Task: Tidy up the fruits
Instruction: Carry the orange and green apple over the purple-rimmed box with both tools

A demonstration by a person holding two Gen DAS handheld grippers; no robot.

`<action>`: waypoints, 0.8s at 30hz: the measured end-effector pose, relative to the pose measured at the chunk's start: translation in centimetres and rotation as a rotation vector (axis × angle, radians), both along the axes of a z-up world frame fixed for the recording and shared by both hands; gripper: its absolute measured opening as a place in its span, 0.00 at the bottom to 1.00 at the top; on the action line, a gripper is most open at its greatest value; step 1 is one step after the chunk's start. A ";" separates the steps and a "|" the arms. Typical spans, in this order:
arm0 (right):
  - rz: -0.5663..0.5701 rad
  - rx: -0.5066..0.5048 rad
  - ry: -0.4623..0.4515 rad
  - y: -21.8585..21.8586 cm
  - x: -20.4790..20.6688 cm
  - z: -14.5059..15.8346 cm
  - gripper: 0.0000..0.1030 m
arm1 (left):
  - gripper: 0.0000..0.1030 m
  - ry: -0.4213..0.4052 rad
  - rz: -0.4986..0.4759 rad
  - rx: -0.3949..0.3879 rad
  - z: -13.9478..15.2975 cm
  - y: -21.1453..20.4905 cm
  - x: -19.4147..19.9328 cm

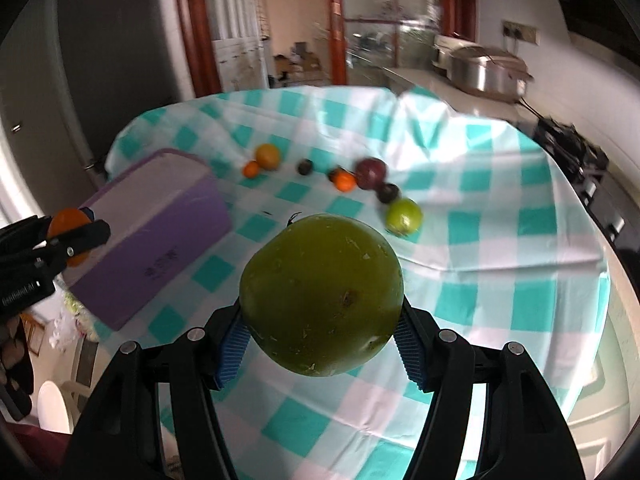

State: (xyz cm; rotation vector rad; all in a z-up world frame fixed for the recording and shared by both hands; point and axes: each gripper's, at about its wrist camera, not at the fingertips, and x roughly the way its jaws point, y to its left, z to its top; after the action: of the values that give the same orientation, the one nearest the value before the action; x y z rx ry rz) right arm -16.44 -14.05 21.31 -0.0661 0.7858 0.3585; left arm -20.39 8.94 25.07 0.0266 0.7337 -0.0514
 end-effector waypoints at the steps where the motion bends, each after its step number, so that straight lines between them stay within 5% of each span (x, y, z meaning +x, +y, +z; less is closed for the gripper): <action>1: 0.011 -0.005 -0.008 0.5 0.0 0.6 0.61 | 0.43 -0.007 0.018 -0.003 0.6 0.9 -0.8; 6: 0.069 -0.030 -0.052 2.4 -1.2 2.9 0.61 | 0.43 -0.028 0.087 -0.010 1.5 4.5 -3.4; 12: 0.111 -0.069 -0.066 6.1 -0.3 4.2 0.61 | 0.43 -0.003 0.138 -0.049 0.3 10.2 -1.7; 24: 0.250 0.021 0.049 25.0 5.8 2.0 0.61 | 0.43 0.152 0.060 -0.016 -5.3 21.5 6.8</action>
State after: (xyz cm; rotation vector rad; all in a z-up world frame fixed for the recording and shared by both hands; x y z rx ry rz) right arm -10.61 10.93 23.33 -0.1364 0.8242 0.6067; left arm -13.59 30.41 19.76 -0.0154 0.8854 -0.0019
